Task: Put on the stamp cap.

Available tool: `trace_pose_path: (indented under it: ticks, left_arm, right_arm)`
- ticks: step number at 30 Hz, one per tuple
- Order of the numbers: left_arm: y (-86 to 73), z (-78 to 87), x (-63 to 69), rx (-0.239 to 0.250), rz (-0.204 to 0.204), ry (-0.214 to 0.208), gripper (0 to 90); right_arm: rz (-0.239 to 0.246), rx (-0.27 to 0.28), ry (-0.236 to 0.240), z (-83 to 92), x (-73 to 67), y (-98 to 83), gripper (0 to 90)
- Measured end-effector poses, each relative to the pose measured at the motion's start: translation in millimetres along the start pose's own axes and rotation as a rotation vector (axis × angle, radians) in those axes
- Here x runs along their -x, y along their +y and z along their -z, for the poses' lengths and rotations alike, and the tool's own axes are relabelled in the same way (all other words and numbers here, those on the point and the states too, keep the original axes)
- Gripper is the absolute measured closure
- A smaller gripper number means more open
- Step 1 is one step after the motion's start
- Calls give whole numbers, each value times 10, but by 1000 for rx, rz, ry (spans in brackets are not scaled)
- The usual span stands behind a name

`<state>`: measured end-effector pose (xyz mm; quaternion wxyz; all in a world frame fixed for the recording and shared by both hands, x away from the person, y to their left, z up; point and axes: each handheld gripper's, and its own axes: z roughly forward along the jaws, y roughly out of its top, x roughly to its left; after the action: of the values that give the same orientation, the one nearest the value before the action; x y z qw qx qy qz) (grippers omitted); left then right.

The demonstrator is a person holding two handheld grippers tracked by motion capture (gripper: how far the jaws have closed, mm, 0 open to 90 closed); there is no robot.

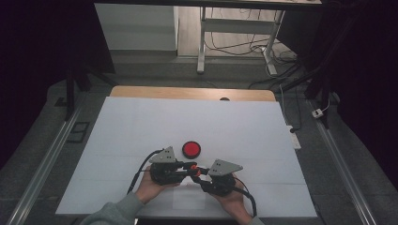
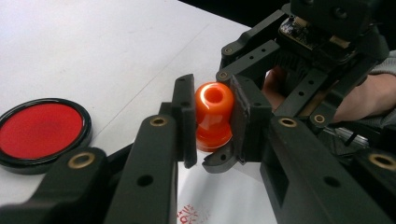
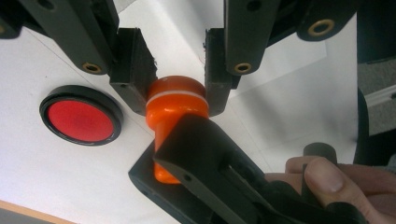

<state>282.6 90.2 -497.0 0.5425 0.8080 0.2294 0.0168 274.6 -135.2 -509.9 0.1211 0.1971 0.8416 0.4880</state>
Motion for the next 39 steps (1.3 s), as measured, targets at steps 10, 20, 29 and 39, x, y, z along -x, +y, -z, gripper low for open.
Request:
trace_pose_path:
  ticks: [10,20,29,39]
  left_arm:
    - [-39,-21,6,12,15,1,731]
    - [-44,-24,1,21,32,4,730]
    - [-30,-25,10,6,22,13,728]
    - [-31,-26,12,5,19,16,727]
  right_arm:
    - [66,-37,-30,1,-34,29,647]
    - [42,-32,-19,-6,-10,19,645]
    - [22,-26,2,-14,8,4,642]
    - [13,-28,2,-17,13,-2,636]
